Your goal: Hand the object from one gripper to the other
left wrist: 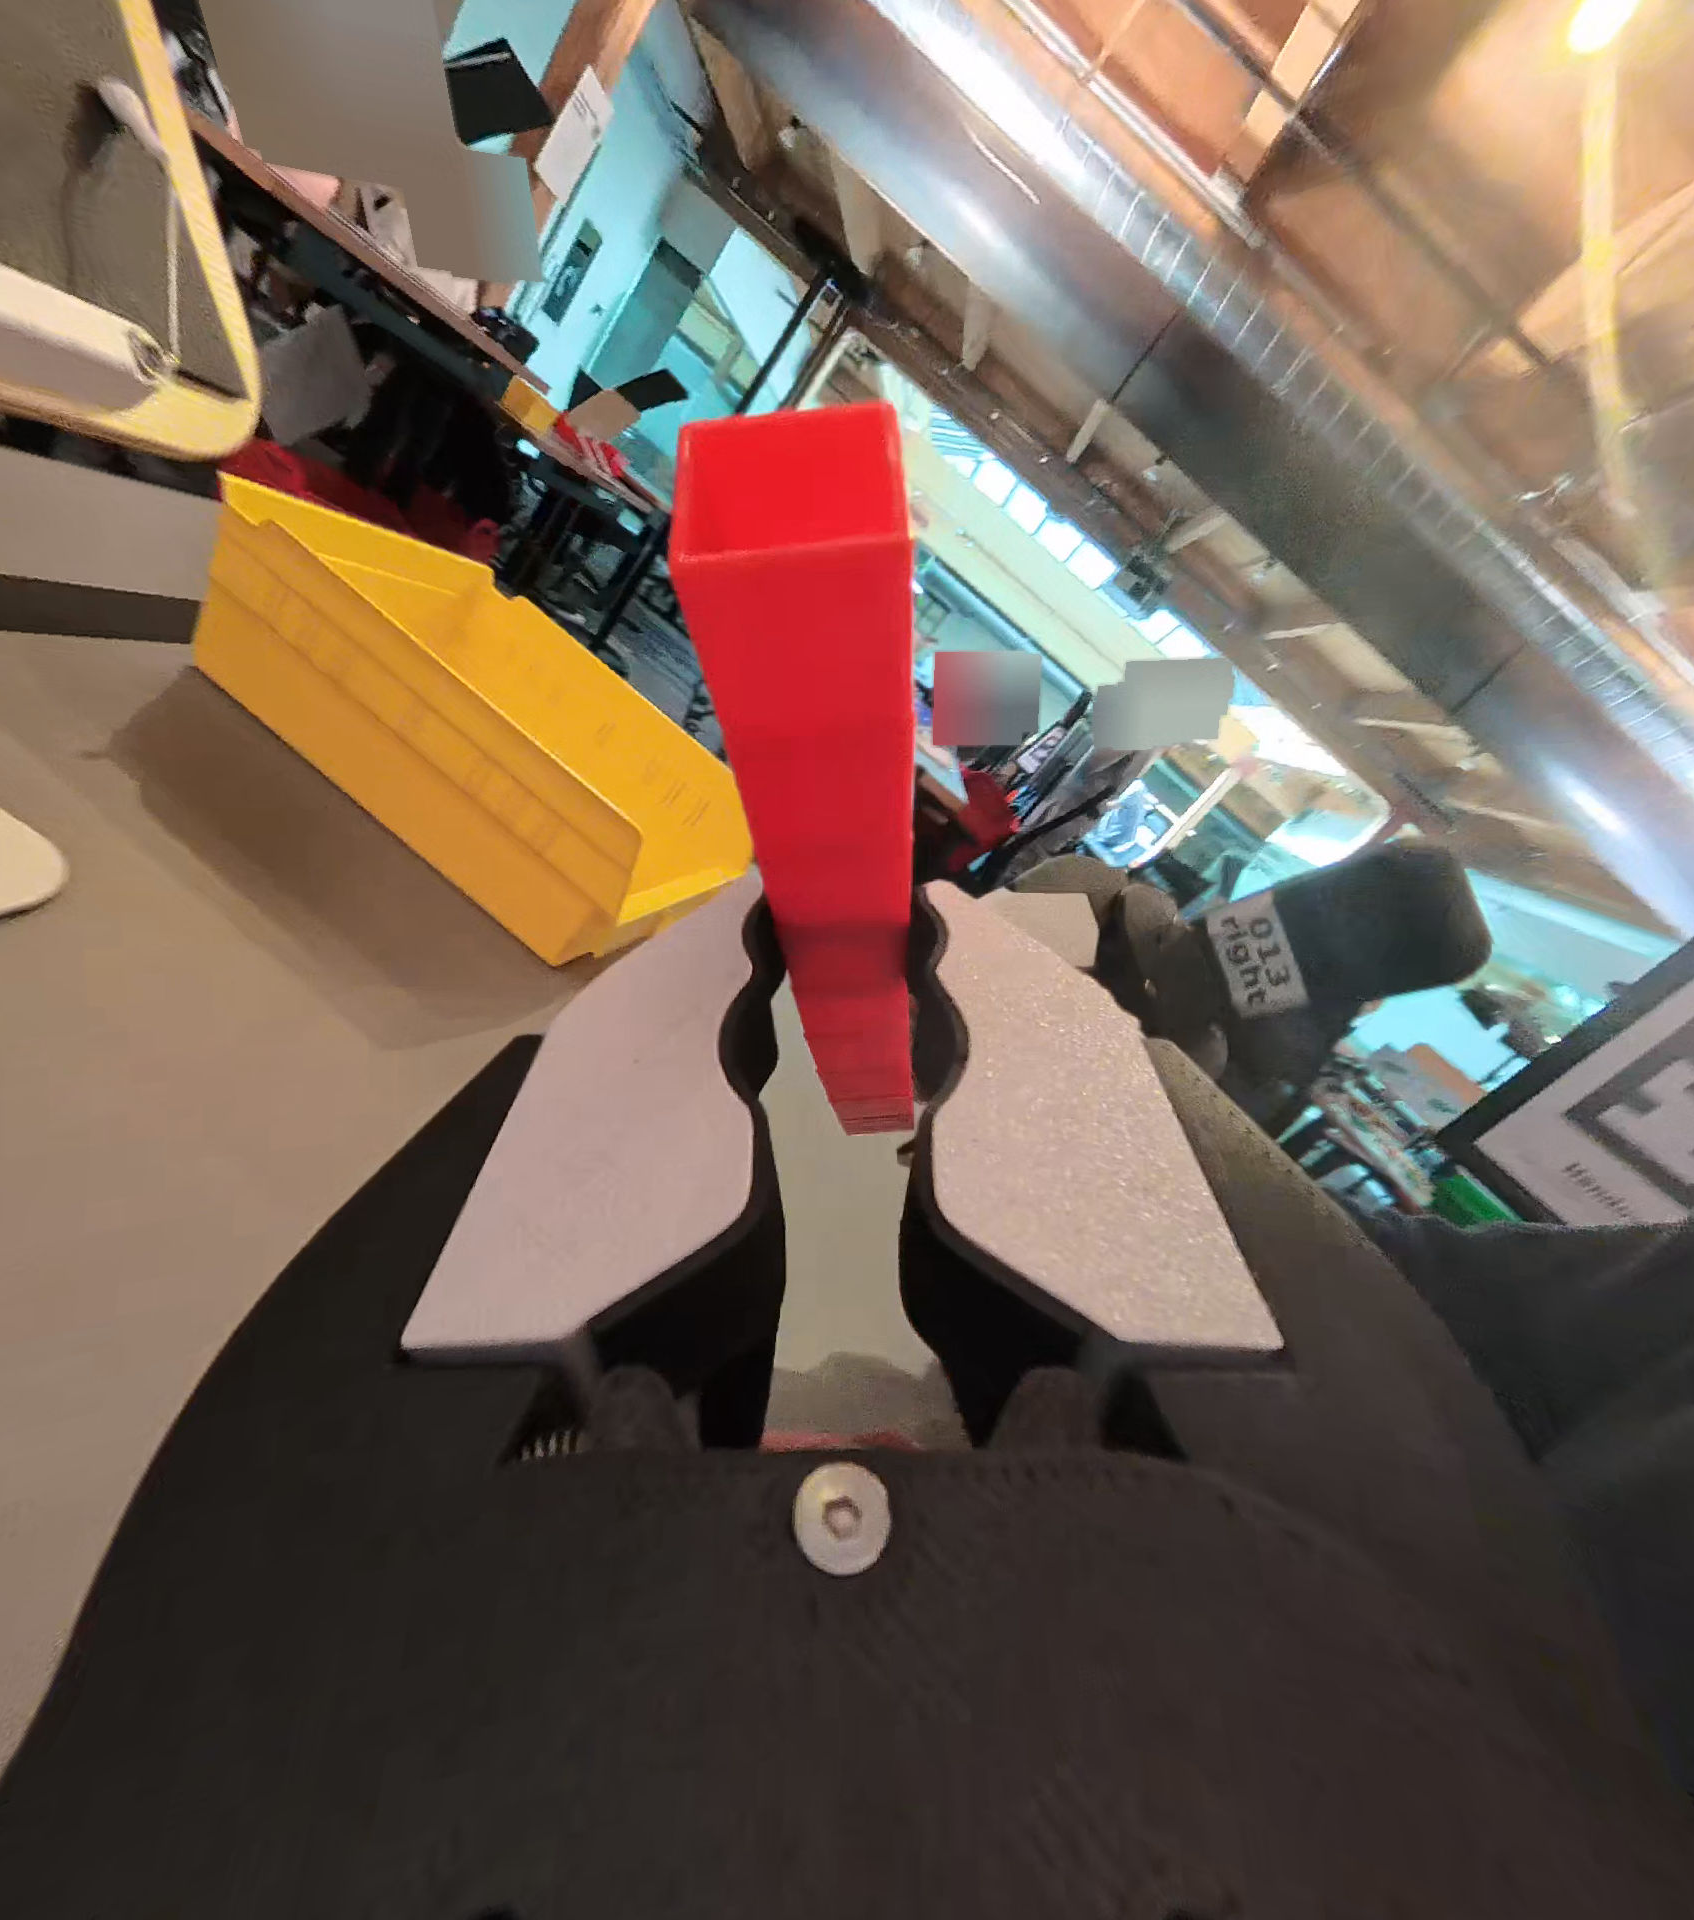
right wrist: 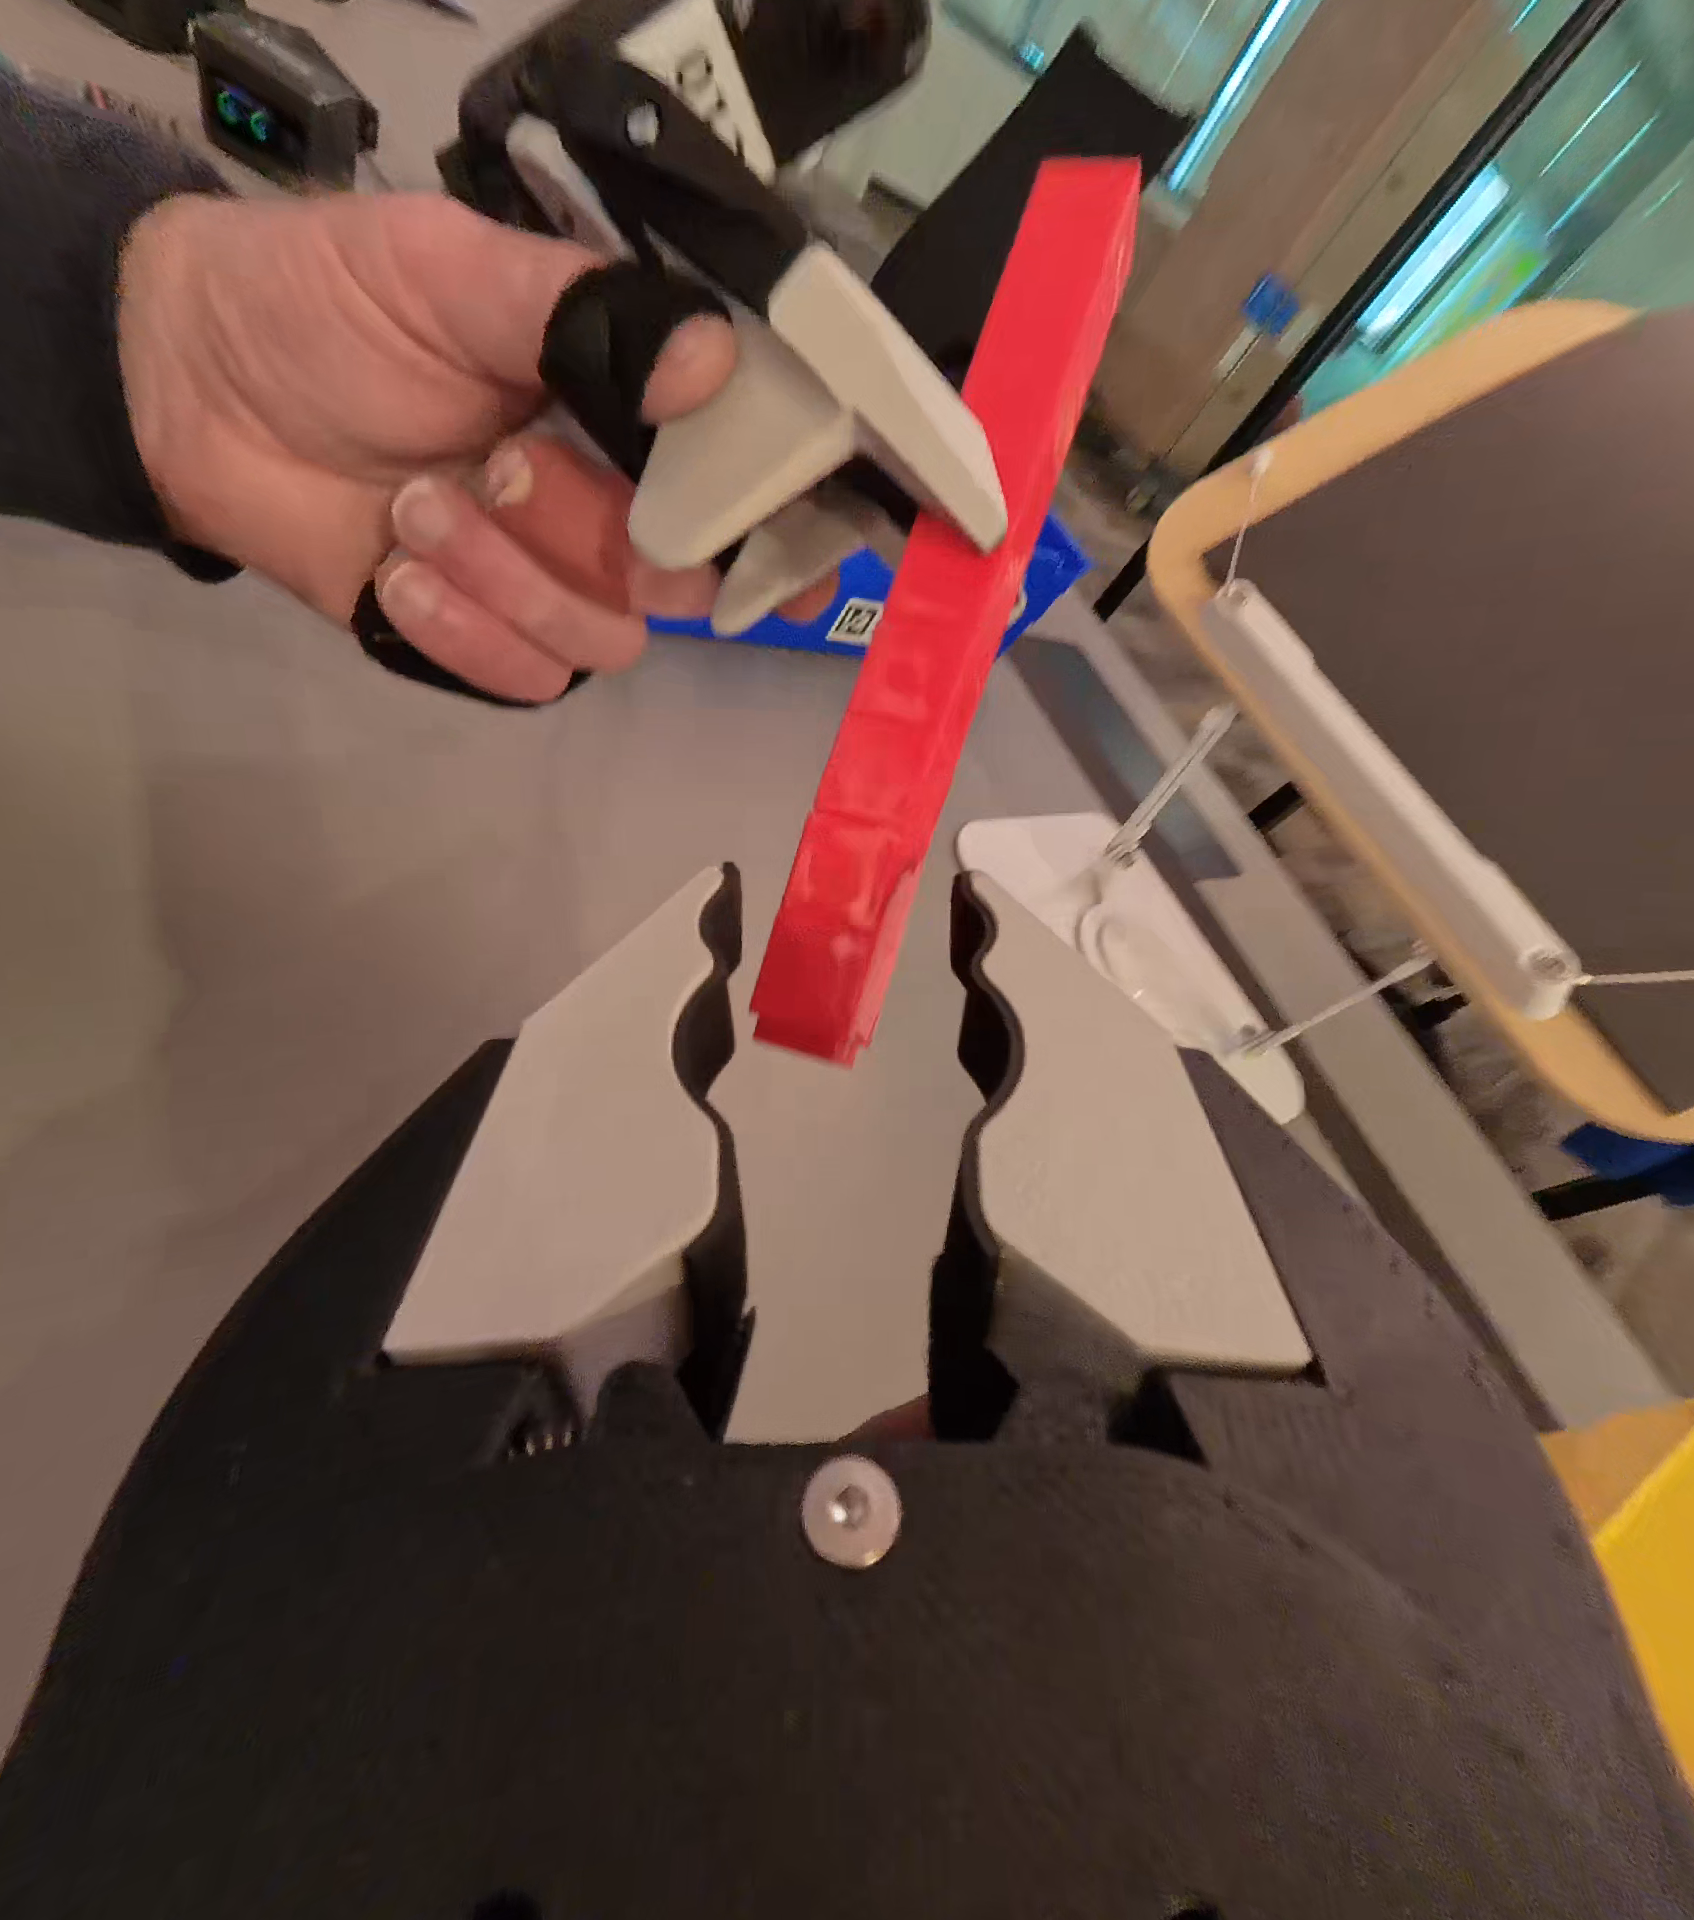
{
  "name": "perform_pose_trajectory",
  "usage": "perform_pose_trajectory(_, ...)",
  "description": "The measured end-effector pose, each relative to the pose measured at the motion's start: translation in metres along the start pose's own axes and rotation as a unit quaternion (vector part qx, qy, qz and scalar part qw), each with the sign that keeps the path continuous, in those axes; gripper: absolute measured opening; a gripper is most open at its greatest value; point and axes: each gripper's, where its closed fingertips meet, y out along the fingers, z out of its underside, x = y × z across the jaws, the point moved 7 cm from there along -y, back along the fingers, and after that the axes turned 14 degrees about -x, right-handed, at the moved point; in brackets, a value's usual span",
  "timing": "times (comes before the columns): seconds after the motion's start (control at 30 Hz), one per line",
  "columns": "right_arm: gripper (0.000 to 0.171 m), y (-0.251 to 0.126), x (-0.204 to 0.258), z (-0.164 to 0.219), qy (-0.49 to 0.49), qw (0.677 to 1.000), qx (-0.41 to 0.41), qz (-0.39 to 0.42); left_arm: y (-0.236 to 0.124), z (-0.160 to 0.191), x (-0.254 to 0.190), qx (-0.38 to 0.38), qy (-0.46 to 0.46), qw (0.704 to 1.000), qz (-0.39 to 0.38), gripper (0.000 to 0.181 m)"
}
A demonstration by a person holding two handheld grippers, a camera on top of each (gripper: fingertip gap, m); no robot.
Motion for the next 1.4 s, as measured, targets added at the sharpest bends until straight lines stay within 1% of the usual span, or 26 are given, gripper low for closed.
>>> perform_pose_trajectory(0.07, 0.047, -0.004, -0.005, 0.001, 0.034, 0.999, 0.006, -0.022, -0.002, -0.004, 0.000, 0.016, 0.029, 0.999, -0.004, 0.022)
perform_pose_trajectory(0.2, 0.047, -0.009, -0.025, -0.018, 0.079, 0.997, -0.017, -0.014, -0.001, -0.008, -0.006, 0.057, 0.110, 0.992, -0.004, 0.023)
perform_pose_trajectory(0.3, 0.046, -0.002, -0.036, -0.037, 0.116, 0.992, -0.049, -0.016, 0.006, -0.002, -0.016, 0.104, 0.149, 0.983, 0.036, 0.023)
perform_pose_trajectory(0.33, 0.046, 0.002, -0.037, -0.042, 0.136, 0.988, -0.063, -0.030, 0.008, 0.001, -0.018, 0.122, 0.160, 0.978, 0.053, 0.023)
perform_pose_trajectory(0.47, 0.047, 0.017, -0.039, -0.052, 0.228, 0.961, -0.096, -0.122, 0.015, 0.007, -0.030, 0.176, 0.166, 0.961, 0.135, 0.023)
perform_pose_trajectory(0.57, 0.044, 0.023, -0.040, -0.054, 0.281, 0.932, -0.122, -0.193, 0.018, 0.009, -0.037, 0.208, 0.155, 0.947, 0.190, 0.023)
perform_pose_trajectory(0.6, 0.044, 0.024, -0.038, -0.055, 0.294, 0.921, -0.132, -0.219, 0.019, 0.010, -0.039, 0.217, 0.157, 0.942, 0.200, 0.023)
perform_pose_trajectory(0.73, 0.030, 0.027, -0.029, -0.058, 0.323, 0.885, -0.153, -0.300, 0.022, 0.015, -0.044, 0.258, 0.147, 0.924, 0.241, 0.022)
perform_pose_trajectory(0.83, 0.028, 0.029, -0.026, -0.055, 0.339, 0.868, -0.159, -0.326, 0.024, 0.019, -0.047, 0.280, 0.145, 0.913, 0.259, 0.022)
perform_pose_trajectory(0.93, 0.026, 0.028, -0.027, -0.052, 0.345, 0.866, -0.173, -0.318, 0.025, 0.020, -0.045, 0.279, 0.143, 0.913, 0.261, 0.022)
perform_pose_trajectory(1.1, 0.022, 0.024, -0.032, -0.050, 0.331, 0.884, -0.179, -0.277, 0.028, 0.021, -0.041, 0.265, 0.144, 0.922, 0.241, 0.023)
perform_pose_trajectory(1.13, 0.022, 0.022, -0.034, -0.050, 0.329, 0.887, -0.183, -0.267, 0.028, 0.021, -0.040, 0.258, 0.143, 0.925, 0.237, 0.025)
perform_pose_trajectory(1.2, 0.022, 0.020, -0.038, -0.051, 0.322, 0.895, -0.186, -0.247, 0.029, 0.022, -0.039, 0.252, 0.142, 0.929, 0.229, 0.038)
perform_pose_trajectory(1.33, 0.022, 0.019, -0.042, -0.050, 0.308, 0.907, -0.184, -0.218, 0.031, 0.025, -0.039, 0.244, 0.155, 0.932, 0.216, 0.042)
perform_pose_trajectory(1.4, 0.022, 0.018, -0.044, -0.050, 0.306, 0.912, -0.186, -0.201, 0.033, 0.027, -0.039, 0.245, 0.175, 0.934, 0.194, 0.044)
